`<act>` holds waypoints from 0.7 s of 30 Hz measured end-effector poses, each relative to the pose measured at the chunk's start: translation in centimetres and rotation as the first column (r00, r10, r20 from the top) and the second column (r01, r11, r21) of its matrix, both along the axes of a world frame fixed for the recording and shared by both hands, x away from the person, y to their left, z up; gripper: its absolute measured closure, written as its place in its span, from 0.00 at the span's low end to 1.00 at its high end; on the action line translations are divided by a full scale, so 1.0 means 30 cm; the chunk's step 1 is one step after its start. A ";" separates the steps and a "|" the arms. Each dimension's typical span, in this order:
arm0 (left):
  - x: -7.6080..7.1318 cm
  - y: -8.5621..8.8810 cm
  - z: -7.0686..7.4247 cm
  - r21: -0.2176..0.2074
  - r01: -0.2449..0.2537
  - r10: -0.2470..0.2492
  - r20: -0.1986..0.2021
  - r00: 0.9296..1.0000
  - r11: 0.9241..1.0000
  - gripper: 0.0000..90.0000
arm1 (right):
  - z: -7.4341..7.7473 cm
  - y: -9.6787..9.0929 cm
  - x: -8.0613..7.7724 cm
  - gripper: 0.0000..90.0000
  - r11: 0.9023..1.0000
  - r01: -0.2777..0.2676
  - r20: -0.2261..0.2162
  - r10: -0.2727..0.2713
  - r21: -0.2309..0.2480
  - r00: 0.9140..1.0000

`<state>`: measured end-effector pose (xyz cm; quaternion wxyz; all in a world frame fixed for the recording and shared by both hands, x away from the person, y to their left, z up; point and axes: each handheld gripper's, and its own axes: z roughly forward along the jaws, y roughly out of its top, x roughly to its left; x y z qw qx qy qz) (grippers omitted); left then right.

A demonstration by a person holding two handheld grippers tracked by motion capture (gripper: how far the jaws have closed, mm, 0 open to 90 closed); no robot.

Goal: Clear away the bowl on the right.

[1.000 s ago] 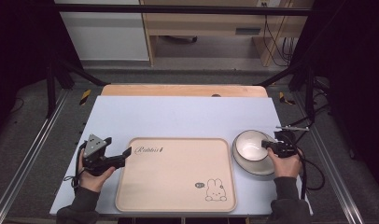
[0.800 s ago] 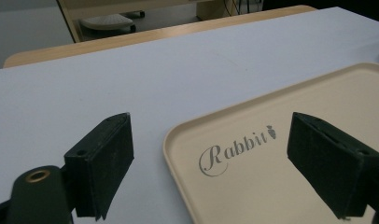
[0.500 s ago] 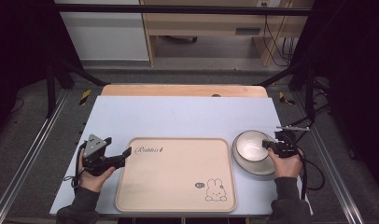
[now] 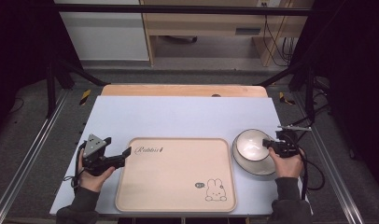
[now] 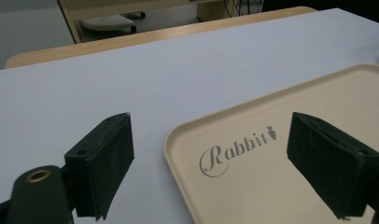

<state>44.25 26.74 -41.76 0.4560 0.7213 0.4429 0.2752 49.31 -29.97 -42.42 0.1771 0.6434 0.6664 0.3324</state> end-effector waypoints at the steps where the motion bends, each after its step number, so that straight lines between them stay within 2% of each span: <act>1: 0.000 0.000 0.000 0.000 0.000 0.000 0.000 1.000 1.000 0.16 | 0.000 0.000 0.000 0.91 1.000 0.000 0.000 0.000 0.000 1.000; 8: 0.000 -0.001 0.000 0.000 0.001 -0.001 -0.001 1.000 1.000 0.16 | 0.011 0.005 -0.006 0.91 1.000 0.002 0.004 -0.002 0.007 1.000; 18: 0.000 -0.002 0.000 0.001 0.001 -0.001 -0.001 1.000 1.000 0.16 | 0.035 0.008 -0.018 0.91 1.000 -0.017 0.035 0.016 0.012 0.999; 21: -0.001 -0.002 0.001 0.000 0.001 -0.001 0.001 1.000 1.000 0.16 | 0.045 0.014 -0.023 0.91 0.999 -0.017 0.033 0.016 0.028 0.999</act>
